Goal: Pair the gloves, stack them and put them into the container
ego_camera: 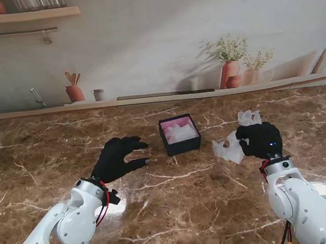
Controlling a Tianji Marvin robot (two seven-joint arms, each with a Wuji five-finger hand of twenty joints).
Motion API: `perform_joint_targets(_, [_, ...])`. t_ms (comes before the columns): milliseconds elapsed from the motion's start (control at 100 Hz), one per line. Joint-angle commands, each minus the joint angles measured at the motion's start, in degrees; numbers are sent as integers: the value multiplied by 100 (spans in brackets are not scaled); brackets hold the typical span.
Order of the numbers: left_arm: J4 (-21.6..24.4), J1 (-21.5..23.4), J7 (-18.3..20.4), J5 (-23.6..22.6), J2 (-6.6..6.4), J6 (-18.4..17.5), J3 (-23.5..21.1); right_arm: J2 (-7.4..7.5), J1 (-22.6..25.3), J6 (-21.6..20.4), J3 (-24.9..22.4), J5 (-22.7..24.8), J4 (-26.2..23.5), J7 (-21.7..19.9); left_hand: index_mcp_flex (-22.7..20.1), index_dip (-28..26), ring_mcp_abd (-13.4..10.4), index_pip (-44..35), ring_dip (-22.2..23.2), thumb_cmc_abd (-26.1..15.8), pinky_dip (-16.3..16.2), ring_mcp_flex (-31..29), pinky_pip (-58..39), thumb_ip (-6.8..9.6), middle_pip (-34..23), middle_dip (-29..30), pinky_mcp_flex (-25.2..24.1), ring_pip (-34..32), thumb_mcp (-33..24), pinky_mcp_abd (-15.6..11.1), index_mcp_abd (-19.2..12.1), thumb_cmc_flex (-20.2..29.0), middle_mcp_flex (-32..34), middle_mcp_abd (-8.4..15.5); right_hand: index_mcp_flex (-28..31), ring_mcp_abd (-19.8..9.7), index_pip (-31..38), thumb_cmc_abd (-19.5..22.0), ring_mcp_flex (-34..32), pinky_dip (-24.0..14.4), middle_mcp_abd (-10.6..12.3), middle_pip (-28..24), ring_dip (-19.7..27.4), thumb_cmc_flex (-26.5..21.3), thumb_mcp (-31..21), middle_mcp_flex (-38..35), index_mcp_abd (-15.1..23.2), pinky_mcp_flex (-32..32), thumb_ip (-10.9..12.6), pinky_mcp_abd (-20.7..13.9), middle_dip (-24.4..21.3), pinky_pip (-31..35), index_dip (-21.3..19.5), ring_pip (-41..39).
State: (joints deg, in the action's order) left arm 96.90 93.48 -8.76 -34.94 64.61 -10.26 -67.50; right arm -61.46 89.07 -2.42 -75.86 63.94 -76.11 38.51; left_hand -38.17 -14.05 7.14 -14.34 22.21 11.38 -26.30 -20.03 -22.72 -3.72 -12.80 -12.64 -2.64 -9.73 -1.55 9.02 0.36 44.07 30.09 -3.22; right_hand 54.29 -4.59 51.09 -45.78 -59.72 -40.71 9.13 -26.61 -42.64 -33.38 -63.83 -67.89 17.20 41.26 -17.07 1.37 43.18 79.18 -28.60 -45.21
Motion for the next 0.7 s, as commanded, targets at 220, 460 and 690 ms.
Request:
perform_joint_targets(220, [29,-140,60,346,40,-74,186,-224,176,-573,-218,-247,-364,376,-119,-62,-111,-127,29,-46,-178,34,-181,140,101,-43,-98,103,198,88,9,388,72,-19,389,-114,262,352,-247,5,65,-414,-366,-508,-330,-175,578,21,114,42,442,205,-835,-591])
perform_joint_targets(460, [221,-131,350,846,31,-275,218,-314,279,-1088,-255,-334,-1032,623,-89,-53,-75,-157,63,377,-207,53,-120,140,62,-65,-174,96,203,126,101,526,112,-3,406,-126,230,339,-267,16,56,-430,-370,-483,-348,-206,581,24,113,58,480,198,-888,-664])
perform_joint_targets(690, [368,-146,620,1248,11,-397,330,-384,335,-1647,-43,-455,-1581,679,431,255,-66,288,102,615,-331,265,161,121,101,-90,-223,148,222,104,485,316,-111,-107,432,-123,204,307,-288,33,64,-425,-369,-459,-381,-233,588,53,107,62,497,188,-906,-705])
